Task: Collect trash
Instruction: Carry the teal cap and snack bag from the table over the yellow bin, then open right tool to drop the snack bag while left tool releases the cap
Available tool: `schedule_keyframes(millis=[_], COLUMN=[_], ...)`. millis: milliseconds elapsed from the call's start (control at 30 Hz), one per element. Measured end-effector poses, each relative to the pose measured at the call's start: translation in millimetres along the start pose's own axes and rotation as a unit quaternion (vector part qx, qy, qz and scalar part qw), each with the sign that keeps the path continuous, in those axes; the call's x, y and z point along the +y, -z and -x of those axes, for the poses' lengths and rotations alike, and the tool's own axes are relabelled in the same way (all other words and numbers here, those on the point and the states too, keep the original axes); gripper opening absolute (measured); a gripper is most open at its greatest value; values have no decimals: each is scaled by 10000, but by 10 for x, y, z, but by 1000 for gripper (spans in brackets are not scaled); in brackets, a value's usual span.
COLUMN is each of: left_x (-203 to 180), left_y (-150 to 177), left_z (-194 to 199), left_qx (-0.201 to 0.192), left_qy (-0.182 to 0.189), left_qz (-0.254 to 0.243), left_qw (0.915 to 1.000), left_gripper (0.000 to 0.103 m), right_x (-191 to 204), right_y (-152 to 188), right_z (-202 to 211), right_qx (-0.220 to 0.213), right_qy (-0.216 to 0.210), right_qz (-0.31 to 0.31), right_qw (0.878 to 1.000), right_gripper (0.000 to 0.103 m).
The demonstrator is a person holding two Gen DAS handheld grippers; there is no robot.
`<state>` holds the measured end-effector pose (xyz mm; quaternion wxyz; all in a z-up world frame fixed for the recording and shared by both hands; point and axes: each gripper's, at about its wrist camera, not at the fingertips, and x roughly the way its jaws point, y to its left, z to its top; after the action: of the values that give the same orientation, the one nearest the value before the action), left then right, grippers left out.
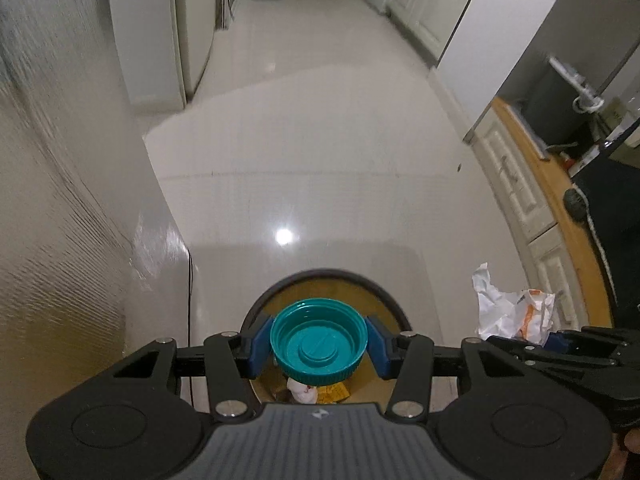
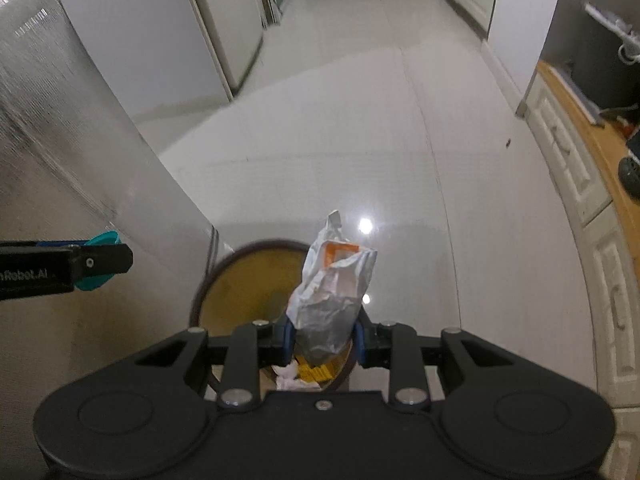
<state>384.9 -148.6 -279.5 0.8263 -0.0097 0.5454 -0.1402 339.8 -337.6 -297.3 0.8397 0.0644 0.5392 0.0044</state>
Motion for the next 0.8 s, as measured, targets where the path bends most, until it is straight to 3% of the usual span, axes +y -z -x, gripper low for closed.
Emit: schedule_keyframes(millis=[400,667,800], left_x=[304,425,400], left_y=[3,34,43], left_z=[-639,-887,-961], left_qx=[716,1044,1129], left_qy=[-31,-42,-29], left_qz=[215,354,328], left_qw=[9972,9939,9931], left_gripper=[50,50,50], right_x=[145,220,174], right_y=[-95,-67,-72], right_z=[-849,-1188,-1269], right_qx=[870,1208,1278], right_qy=[47,181,233], right_qz=[289,436,428], right_qw=[9958,9916,9906], right_gripper=[32,35,50])
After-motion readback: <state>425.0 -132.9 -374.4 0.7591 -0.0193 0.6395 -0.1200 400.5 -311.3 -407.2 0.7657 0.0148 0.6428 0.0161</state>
